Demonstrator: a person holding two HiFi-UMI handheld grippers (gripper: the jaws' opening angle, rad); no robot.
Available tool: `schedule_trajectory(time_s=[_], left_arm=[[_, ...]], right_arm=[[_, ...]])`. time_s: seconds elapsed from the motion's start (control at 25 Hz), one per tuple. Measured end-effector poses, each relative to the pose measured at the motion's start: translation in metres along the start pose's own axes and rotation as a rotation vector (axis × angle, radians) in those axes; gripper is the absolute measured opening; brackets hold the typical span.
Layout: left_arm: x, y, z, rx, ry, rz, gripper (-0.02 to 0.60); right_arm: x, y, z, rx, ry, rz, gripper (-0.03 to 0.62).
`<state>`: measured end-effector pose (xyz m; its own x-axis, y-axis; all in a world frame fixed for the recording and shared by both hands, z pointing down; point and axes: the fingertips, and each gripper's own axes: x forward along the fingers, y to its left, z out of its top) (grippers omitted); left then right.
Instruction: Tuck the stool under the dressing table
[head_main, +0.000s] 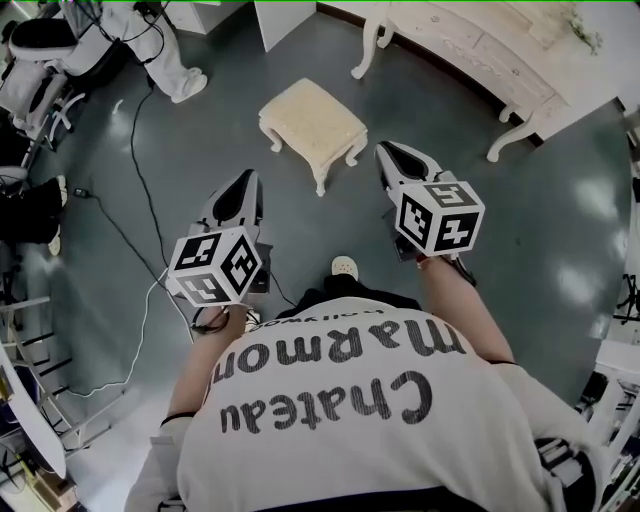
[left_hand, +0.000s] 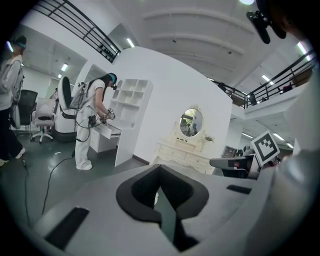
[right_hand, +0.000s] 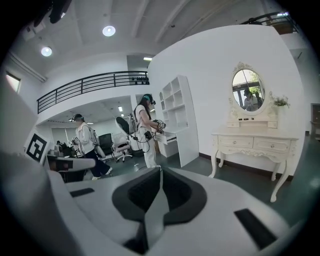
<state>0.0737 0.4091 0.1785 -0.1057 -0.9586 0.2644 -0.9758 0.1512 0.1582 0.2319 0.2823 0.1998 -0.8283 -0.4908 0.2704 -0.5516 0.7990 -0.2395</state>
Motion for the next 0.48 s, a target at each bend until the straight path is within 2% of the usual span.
schedule_trajectory(time_s=[0.24, 0.48], left_arm=[[0.031, 0.001, 0.007, -0.023, -0.009, 0.027, 0.021], [0.058, -0.001, 0.014, -0.026, -0.018, 0.051, 0.021]], right_arm=[[0.029, -0.014, 0.013, -0.033, 0.031, 0.071, 0.034], [0.052, -0.035, 0.023, -0.041, 0.038, 0.103, 0.034]])
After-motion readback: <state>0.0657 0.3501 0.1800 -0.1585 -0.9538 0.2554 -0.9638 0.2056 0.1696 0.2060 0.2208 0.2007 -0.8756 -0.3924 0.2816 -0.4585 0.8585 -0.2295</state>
